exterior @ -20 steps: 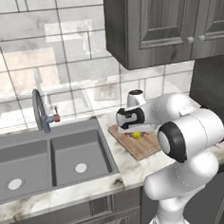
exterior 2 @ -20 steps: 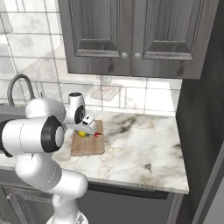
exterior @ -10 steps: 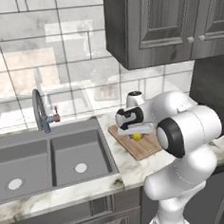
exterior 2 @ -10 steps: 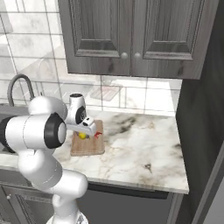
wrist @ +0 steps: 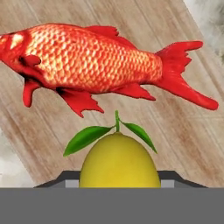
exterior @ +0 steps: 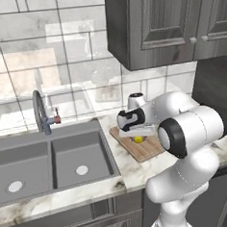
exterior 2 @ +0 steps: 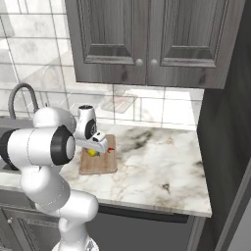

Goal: Retrieve a lemon from the fridge and place it on the cutting board with the fish.

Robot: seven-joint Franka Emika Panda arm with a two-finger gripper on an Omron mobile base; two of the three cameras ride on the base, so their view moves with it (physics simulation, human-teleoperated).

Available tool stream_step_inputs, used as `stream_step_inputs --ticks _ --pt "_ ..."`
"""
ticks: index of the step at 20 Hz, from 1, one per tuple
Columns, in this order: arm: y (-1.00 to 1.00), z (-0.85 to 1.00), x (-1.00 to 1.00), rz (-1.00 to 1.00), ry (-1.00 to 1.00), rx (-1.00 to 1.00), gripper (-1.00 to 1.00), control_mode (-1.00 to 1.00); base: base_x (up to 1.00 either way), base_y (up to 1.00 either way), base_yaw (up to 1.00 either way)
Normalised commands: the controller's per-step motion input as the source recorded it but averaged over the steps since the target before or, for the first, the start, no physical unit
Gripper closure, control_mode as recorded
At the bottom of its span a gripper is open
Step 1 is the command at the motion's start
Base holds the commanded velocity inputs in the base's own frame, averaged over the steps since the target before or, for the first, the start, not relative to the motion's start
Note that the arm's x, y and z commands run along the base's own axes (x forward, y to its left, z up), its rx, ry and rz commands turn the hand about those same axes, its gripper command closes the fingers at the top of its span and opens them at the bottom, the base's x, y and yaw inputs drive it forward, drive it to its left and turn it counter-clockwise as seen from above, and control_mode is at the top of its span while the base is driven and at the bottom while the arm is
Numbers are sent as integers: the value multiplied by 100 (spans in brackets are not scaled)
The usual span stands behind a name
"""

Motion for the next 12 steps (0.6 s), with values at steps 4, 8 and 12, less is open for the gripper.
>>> stream_step_inputs --ticks 4,8,12 --pt "0 0 -1 -2 0 0 -100 -100 0 0 0" --pt "0 0 -3 -2 0 0 -100 -100 0 0 0" --pt "0 0 0 -2 0 0 -100 -100 0 0 0"
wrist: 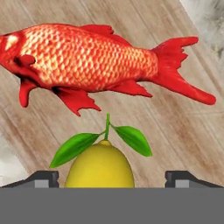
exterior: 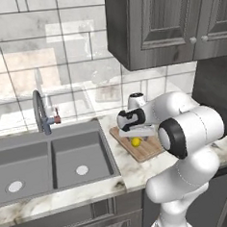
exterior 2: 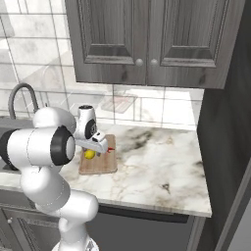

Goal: Retrieve a lemon from the fridge and place it on the cutting board with the fish.

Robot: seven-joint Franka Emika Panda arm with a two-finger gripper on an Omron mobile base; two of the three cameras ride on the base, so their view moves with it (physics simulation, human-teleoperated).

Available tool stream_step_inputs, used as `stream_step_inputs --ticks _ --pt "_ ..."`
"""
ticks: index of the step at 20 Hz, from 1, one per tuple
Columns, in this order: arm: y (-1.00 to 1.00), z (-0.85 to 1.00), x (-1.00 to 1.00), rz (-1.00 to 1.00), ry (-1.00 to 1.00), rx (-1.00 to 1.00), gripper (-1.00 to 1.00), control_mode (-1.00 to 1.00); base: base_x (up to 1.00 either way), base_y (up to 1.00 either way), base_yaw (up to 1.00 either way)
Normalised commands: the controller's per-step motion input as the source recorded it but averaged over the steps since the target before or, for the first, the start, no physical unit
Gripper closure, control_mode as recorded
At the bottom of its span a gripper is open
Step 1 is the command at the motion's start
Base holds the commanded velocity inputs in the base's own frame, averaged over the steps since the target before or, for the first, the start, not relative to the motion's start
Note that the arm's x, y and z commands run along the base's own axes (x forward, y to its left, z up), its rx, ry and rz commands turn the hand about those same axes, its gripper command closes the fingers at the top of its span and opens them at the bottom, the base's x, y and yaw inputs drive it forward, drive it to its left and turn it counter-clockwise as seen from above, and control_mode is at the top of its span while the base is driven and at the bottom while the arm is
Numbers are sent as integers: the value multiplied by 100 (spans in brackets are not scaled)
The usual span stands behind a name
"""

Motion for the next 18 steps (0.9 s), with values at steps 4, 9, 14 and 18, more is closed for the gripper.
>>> stream_step_inputs --ticks 4,9,14,18 --pt "0 0 -2 -1 0 0 -100 -100 0 0 0" --pt "0 11 0 -2 0 0 -100 -100 0 0 0" --pt "3 51 -16 -4 0 0 -100 -100 0 0 0" --pt "0 47 -16 -3 0 0 -100 -100 0 0 0"
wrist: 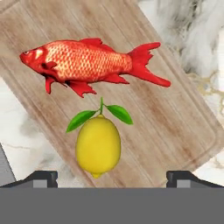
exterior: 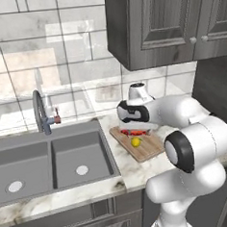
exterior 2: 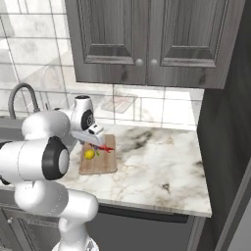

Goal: Retrieve a lemon from the fridge and place it on the cutting board with the fish.

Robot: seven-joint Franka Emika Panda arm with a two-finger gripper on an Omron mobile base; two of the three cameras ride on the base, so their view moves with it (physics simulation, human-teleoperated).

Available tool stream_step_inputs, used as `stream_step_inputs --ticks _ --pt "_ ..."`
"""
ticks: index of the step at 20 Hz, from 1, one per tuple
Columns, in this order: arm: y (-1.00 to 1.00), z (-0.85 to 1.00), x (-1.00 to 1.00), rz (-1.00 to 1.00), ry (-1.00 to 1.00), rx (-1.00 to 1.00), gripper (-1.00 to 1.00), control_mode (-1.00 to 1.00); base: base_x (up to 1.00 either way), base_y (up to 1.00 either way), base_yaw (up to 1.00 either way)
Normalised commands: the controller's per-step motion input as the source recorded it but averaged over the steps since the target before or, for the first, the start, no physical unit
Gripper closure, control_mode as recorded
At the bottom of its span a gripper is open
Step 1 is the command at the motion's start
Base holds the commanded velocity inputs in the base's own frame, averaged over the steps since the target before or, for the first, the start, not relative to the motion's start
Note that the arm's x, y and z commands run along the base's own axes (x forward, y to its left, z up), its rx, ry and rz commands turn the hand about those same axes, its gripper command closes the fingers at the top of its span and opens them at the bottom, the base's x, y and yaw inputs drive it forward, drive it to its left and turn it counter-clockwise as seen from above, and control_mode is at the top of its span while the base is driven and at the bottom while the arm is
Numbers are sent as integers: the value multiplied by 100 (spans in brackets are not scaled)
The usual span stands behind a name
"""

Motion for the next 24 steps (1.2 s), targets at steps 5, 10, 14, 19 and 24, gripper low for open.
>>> stream_step_inputs --ticks 5,10,14,19,24 --pt "0 23 -27 -2 9 0 -100 -100 0 0 0" --pt "0 0 -35 0 19 0 -100 -100 0 0 0" --pt "0 10 -53 0 4 0 -100 -100 0 0 0" --pt "0 38 -58 0 0 0 -100 -100 0 0 0" --pt "0 16 -58 0 -1 0 -100 -100 0 0 0"
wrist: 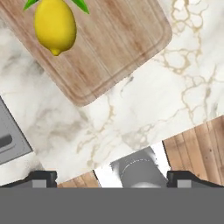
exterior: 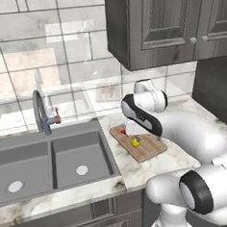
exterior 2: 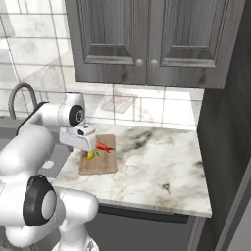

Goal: Retrieve a lemon from the fridge and place it on the cutting board with the fish.

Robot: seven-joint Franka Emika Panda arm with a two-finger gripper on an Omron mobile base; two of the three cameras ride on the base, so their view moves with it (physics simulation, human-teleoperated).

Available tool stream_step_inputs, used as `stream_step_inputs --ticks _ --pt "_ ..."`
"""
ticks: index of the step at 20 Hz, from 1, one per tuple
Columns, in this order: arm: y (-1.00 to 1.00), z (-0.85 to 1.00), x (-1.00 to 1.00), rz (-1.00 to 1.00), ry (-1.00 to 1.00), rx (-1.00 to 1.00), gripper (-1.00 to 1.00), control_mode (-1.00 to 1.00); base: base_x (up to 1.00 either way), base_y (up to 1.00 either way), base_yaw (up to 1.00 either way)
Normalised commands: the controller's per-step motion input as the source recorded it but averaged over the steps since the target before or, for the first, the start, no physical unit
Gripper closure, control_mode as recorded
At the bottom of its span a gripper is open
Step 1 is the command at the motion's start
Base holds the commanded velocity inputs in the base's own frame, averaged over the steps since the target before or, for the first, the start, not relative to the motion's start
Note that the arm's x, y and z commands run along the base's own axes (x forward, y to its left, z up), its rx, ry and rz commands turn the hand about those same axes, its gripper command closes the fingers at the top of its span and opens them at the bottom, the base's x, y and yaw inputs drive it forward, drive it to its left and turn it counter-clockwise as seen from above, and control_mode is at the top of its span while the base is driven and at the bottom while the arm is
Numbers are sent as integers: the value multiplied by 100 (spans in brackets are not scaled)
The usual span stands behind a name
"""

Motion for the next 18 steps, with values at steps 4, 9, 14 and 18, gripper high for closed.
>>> stream_step_inputs --ticks 4,9,14,18 --pt "0 41 -47 0 -1 0 -100 -100 0 0 0" --pt "-3 47 -26 3 -19 0 -100 -100 0 0 0" --pt "-11 43 -17 1 -11 1 -100 -100 0 0 0" --pt "-13 11 -26 1 -2 -1 -100 -100 0 0 0"
